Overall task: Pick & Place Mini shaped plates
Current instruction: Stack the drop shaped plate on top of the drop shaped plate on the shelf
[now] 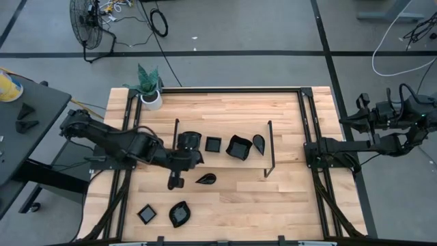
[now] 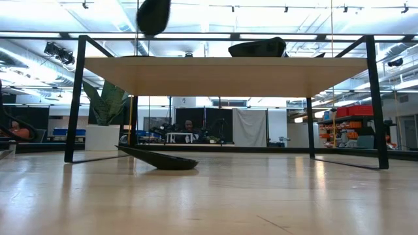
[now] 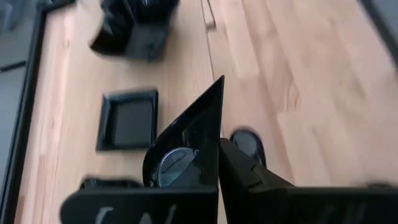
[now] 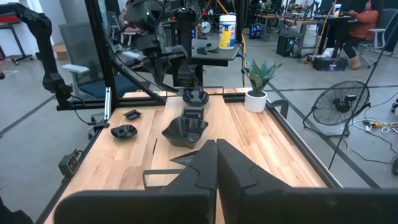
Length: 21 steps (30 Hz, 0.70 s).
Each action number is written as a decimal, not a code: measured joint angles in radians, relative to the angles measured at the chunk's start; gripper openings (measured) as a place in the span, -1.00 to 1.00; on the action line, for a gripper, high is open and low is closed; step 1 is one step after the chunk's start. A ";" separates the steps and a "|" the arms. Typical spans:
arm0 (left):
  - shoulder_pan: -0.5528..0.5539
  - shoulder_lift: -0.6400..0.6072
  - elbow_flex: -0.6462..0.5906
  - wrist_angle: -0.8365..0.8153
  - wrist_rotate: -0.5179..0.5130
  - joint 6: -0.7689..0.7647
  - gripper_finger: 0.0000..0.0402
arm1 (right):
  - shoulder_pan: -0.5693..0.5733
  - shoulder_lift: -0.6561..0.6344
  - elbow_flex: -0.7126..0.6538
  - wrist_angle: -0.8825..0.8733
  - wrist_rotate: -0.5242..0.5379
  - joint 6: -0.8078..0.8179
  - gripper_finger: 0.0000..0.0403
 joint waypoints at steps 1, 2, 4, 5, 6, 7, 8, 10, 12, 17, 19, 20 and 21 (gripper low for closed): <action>0.004 0.000 0.000 0.023 0.000 0.002 -1.00 | 0.000 0.000 0.000 0.000 0.000 0.000 -0.97; 0.006 0.000 0.000 0.040 0.000 0.002 -1.00 | 0.000 0.000 0.000 0.000 0.000 0.000 -0.97; 0.010 0.000 0.000 0.075 0.000 0.002 -1.00 | 0.000 0.000 0.000 0.000 0.000 0.000 -0.97; 0.010 0.000 0.000 0.096 0.000 0.002 -1.00 | 0.000 0.000 0.000 0.000 0.000 0.000 -0.97; 0.010 0.000 0.000 0.116 0.000 0.008 -1.00 | 0.000 0.000 0.000 0.000 0.000 0.000 -0.97; 0.010 0.000 0.000 0.138 0.000 0.018 -1.00 | 0.000 0.000 0.000 0.000 0.000 0.000 -0.97; 0.009 0.000 0.000 0.165 0.000 0.034 -1.00 | 0.000 0.000 0.000 0.000 0.000 0.000 -0.97; 0.009 0.000 0.000 0.225 0.000 0.068 -1.00 | 0.000 0.000 0.000 0.000 0.000 0.000 -0.97; 0.009 0.000 0.000 0.273 0.000 0.096 -1.00 | 0.000 0.000 0.000 0.000 0.000 0.000 -0.97; 0.009 0.015 0.001 0.331 -0.002 0.189 -1.00 | 0.000 0.000 0.000 0.000 0.000 0.000 -0.97; 0.009 0.035 0.000 0.332 0.019 0.243 -1.00 | 0.000 0.000 0.000 0.000 0.000 0.000 -0.97; 0.009 0.048 0.000 0.344 0.035 0.272 -1.00 | 0.000 0.000 0.000 0.000 0.000 0.000 -0.97; 0.009 0.061 0.000 0.355 0.046 0.294 -1.00 | 0.000 0.000 0.000 0.000 0.000 0.000 -0.97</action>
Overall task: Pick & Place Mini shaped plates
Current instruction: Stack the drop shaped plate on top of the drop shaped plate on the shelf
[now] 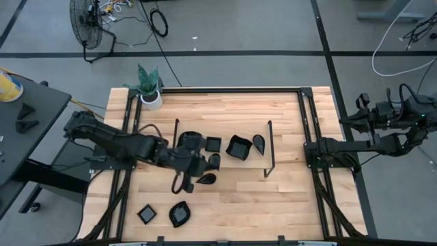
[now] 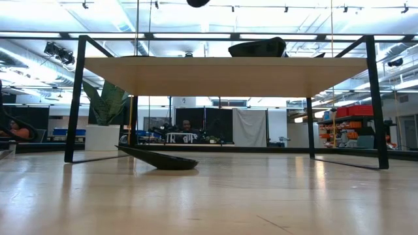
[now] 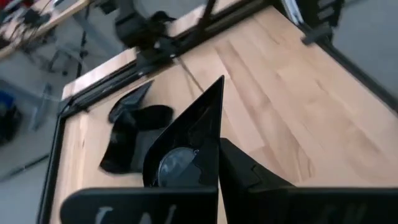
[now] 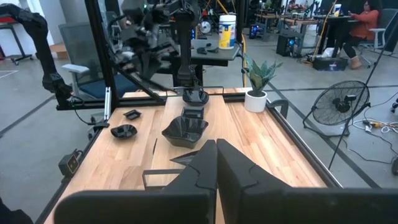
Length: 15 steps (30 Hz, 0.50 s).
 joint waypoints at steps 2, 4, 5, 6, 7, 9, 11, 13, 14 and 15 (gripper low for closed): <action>0.000 0.027 0.000 0.014 0.016 0.055 -1.00 | 0.000 0.000 0.000 0.000 0.000 0.000 -0.97; 0.000 0.055 0.000 0.032 0.046 0.133 -1.00 | 0.000 0.000 0.000 0.000 0.000 0.000 -0.97; 0.000 0.067 0.000 0.035 0.047 0.176 -1.00 | 0.000 0.000 0.000 0.000 0.000 0.000 -0.97; -0.001 0.081 0.000 0.037 0.049 0.206 -1.00 | 0.000 0.000 0.000 0.000 0.000 0.000 -0.97; -0.001 0.091 0.000 0.045 0.047 0.235 -1.00 | 0.000 0.000 0.000 0.000 0.000 0.000 -0.97; 0.000 0.111 0.000 0.039 0.047 0.270 -0.99 | 0.000 0.000 0.000 0.000 0.000 0.000 -0.97; 0.000 0.118 0.000 0.031 0.036 0.292 -0.99 | 0.000 0.000 0.000 0.000 0.000 0.000 -0.97; 0.003 0.118 0.000 0.023 0.032 0.312 -0.99 | 0.000 0.000 0.000 0.000 0.000 0.000 -0.97; 0.007 0.117 0.000 0.014 0.032 0.323 -0.99 | 0.000 0.000 0.000 0.000 0.000 0.000 -0.97; 0.010 0.117 0.000 0.002 0.030 0.329 -0.99 | 0.000 0.000 0.000 0.000 0.000 0.000 -0.97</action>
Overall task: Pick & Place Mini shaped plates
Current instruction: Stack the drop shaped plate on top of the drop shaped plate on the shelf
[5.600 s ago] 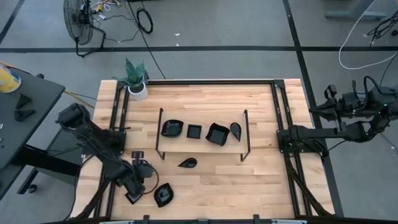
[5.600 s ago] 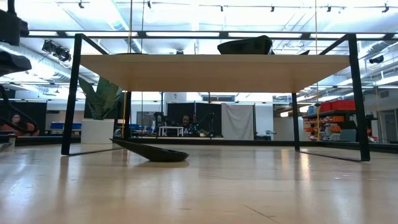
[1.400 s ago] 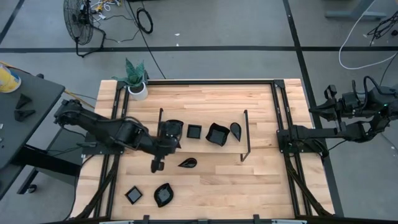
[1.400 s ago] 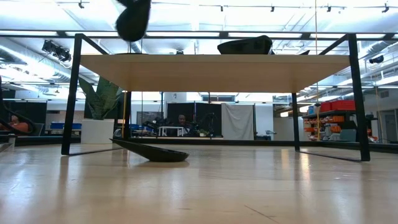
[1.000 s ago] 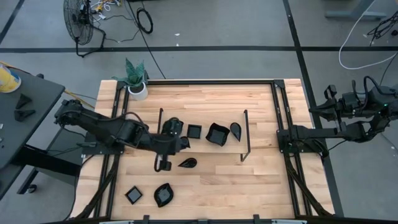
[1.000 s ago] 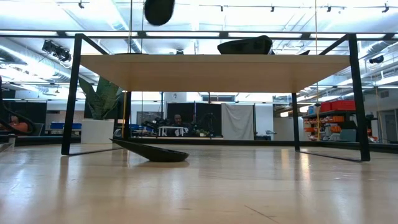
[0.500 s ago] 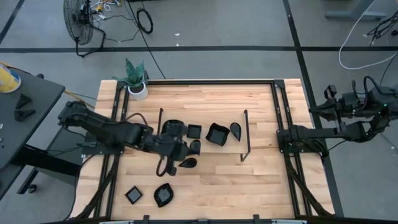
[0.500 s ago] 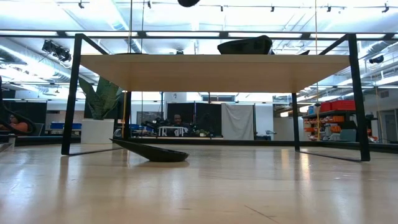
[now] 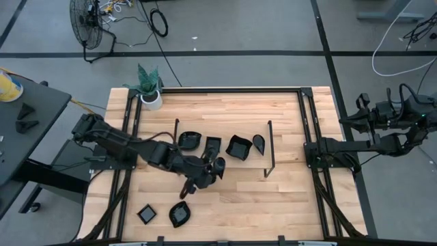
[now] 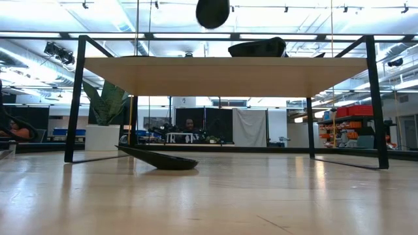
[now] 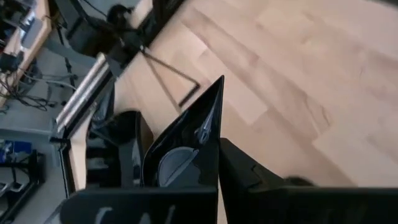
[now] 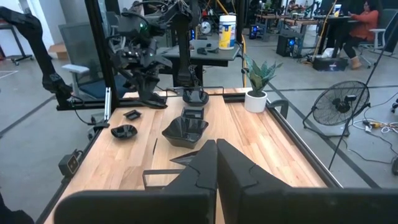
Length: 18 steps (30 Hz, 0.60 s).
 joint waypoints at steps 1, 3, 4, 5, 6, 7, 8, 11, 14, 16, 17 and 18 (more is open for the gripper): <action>0.003 0.000 0.000 -0.009 -0.003 0.003 -0.99 | 0.000 0.000 0.000 0.000 0.000 0.000 -0.97; 0.008 0.000 0.000 -0.010 -0.007 0.004 -0.99 | 0.000 0.000 0.000 0.000 0.000 0.000 -0.97; 0.009 0.000 0.000 -0.011 -0.009 0.005 -0.99 | 0.000 0.000 0.000 0.000 0.000 0.000 -0.97; 0.009 0.000 0.000 -0.015 -0.008 0.006 -0.99 | 0.000 0.000 0.000 0.000 0.000 0.000 -0.97; 0.012 0.000 0.000 -0.023 -0.001 0.007 -0.99 | 0.000 0.000 0.000 0.000 0.000 0.000 -0.97; 0.015 0.000 0.000 -0.039 0.013 0.007 -0.99 | 0.000 0.000 0.000 0.000 0.000 0.000 -0.97; 0.019 0.000 0.000 -0.058 0.026 0.004 -0.99 | 0.000 0.000 0.000 0.000 0.000 0.000 -0.97; 0.030 0.000 0.000 -0.117 0.039 -0.004 -0.99 | 0.000 0.000 0.000 0.000 0.000 0.000 -0.97; 0.042 0.000 0.000 -0.144 0.036 -0.004 -0.99 | 0.000 0.000 0.000 0.000 0.000 0.000 -0.97; 0.051 0.000 0.000 -0.145 0.036 -0.004 -0.99 | 0.000 0.000 0.000 0.000 0.000 0.000 -0.97; 0.056 0.000 0.000 -0.145 0.037 -0.004 -0.99 | 0.000 0.000 0.000 0.000 0.000 0.000 -0.97; 0.061 0.000 0.000 -0.145 0.041 -0.004 -0.99 | 0.000 0.000 0.000 0.000 0.000 0.000 -0.97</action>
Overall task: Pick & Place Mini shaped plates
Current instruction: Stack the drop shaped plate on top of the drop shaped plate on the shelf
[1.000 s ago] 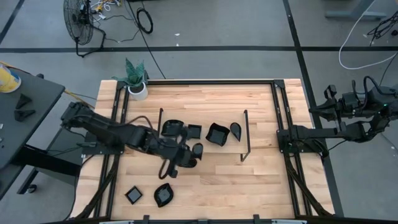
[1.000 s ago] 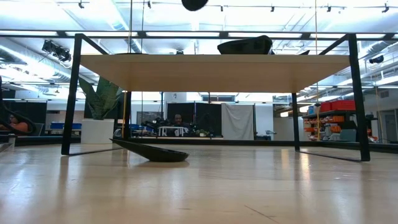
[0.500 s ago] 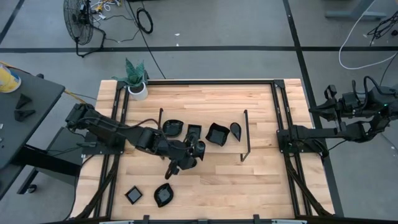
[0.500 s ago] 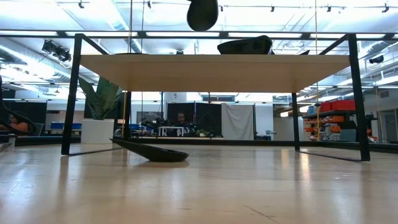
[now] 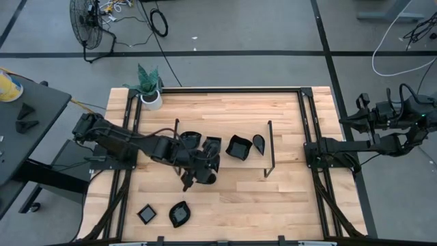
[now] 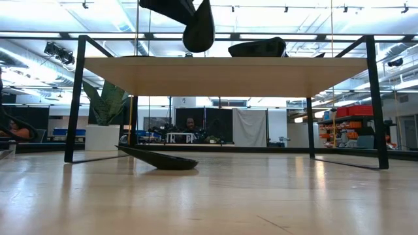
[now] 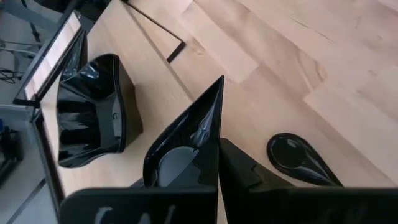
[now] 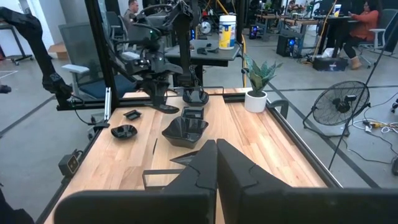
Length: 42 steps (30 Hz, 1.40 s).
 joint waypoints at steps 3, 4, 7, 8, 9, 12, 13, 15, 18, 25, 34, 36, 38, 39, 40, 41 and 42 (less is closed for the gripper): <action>0.012 0.000 0.000 0.000 0.029 -0.001 -0.99 | 0.000 0.000 0.000 0.000 0.000 0.000 -0.97; 0.015 0.002 0.000 0.001 0.041 -0.001 -0.99 | 0.000 0.000 0.000 0.000 0.000 0.000 -0.97; 0.014 0.014 0.000 -0.007 0.042 -0.010 -0.99 | 0.000 0.000 0.000 0.000 0.000 0.000 -0.97; 0.014 0.022 0.000 -0.004 0.043 -0.020 -0.99 | 0.000 0.000 0.000 0.000 0.000 0.000 -0.97; 0.015 0.030 0.001 0.005 0.040 -0.026 -0.99 | 0.000 0.000 0.000 0.000 0.000 0.000 -0.97; 0.015 0.042 -0.002 -0.008 0.040 -0.027 -0.99 | 0.000 0.000 0.000 0.000 0.000 0.000 -0.97; 0.016 0.044 0.000 0.005 0.040 -0.027 -0.99 | 0.000 0.000 0.000 0.000 0.000 0.000 -0.97; 0.016 0.046 0.000 -0.005 0.043 -0.029 -0.99 | 0.000 0.000 0.000 0.000 0.000 0.000 -0.97; 0.019 0.046 0.000 0.000 0.044 -0.033 -0.99 | 0.000 0.000 0.000 0.000 0.000 0.000 -0.97; 0.018 0.046 0.000 -0.004 0.041 -0.107 -0.99 | 0.000 0.000 0.000 0.000 0.000 0.000 -0.97; 0.018 0.046 0.000 -0.006 0.018 -0.185 -0.99 | 0.000 0.000 0.000 0.000 0.000 0.000 -0.97; 0.018 0.046 0.000 -0.006 0.018 -0.185 -0.99 | 0.000 0.000 0.000 0.000 0.000 0.000 -0.97; 0.018 0.046 0.000 -0.006 0.018 -0.185 -0.99 | 0.000 0.000 0.000 0.000 0.000 0.000 -0.97; 0.018 0.046 0.000 -0.006 0.018 -0.185 -0.99 | 0.000 0.000 0.000 0.000 0.000 0.000 -0.97; 0.018 0.046 0.000 -0.006 0.018 -0.185 -0.99 | 0.000 0.000 0.000 0.000 0.000 0.000 -0.97; 0.018 0.046 0.000 -0.006 0.018 -0.185 -0.99 | 0.000 0.000 0.000 0.000 0.000 0.000 -0.97; 0.018 0.046 0.000 -0.006 0.018 -0.184 -0.99 | 0.000 0.000 0.000 0.000 0.000 0.000 -0.97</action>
